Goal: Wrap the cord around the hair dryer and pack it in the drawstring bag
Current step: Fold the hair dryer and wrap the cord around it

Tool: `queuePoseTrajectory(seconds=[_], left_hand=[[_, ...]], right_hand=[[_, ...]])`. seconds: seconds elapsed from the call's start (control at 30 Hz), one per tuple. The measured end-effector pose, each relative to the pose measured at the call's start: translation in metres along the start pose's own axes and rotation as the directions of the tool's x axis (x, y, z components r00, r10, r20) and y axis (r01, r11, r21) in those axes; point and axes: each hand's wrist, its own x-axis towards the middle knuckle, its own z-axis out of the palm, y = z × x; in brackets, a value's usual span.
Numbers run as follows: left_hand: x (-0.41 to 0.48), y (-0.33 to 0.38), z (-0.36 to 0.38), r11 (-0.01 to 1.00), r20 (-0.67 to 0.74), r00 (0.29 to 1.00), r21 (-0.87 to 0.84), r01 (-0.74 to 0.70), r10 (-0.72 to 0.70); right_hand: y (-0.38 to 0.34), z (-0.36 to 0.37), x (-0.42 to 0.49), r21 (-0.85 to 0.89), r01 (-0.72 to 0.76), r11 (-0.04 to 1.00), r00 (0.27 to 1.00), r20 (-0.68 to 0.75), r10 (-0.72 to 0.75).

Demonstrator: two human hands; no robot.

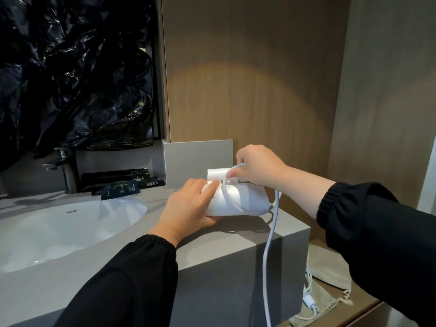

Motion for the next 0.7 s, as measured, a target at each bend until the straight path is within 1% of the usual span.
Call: queuePoseTrajectory(seconds=[0.07, 0.13, 0.2, 0.3, 0.43, 0.5, 0.57, 0.7], left_hand=[[0.001, 0.001, -0.001, 0.999, -0.003, 1.0, -0.028, -0.024, 0.024], [0.001, 0.002, -0.001, 0.999, 0.0, 0.999, -0.034, -0.037, 0.037], [0.002, 0.005, -0.003, 0.999, 0.003, 0.999, -0.008, -0.048, 0.048], [0.004, 0.009, -0.005, 0.992, -0.002, 0.993, 0.034, -0.121, 0.121], [0.005, 0.012, -0.005, 0.962, -0.011, 0.968, 0.117, -0.248, 0.251], [0.006, 0.013, -0.003, 0.958, -0.005, 0.965, 0.123, -0.26, 0.262], [0.005, 0.012, -0.001, 0.961, 0.008, 0.968, 0.118, -0.25, 0.251], [0.005, 0.011, 0.0, 0.969, 0.007, 0.975, 0.11, -0.22, 0.22]], right_hand=[[0.011, 0.0, 0.005, 0.12, 0.018, 0.993, 0.999, 0.036, -0.023], [0.02, -0.003, 0.009, 0.237, 0.018, 0.971, 0.999, 0.026, -0.025], [0.025, -0.006, 0.012, 0.294, 0.016, 0.956, 1.0, 0.006, -0.019], [0.026, -0.004, 0.014, 0.268, 0.022, 0.963, 1.0, -0.008, -0.021], [0.025, 0.003, 0.013, 0.191, -0.024, 0.981, 1.0, 0.015, 0.022], [0.027, 0.005, 0.013, 0.159, -0.045, 0.986, 0.999, 0.025, 0.041], [0.031, 0.006, 0.013, 0.163, -0.062, 0.985, 0.997, 0.048, 0.055], [0.043, 0.004, 0.013, 0.188, -0.096, 0.978, 0.985, 0.156, 0.067]])
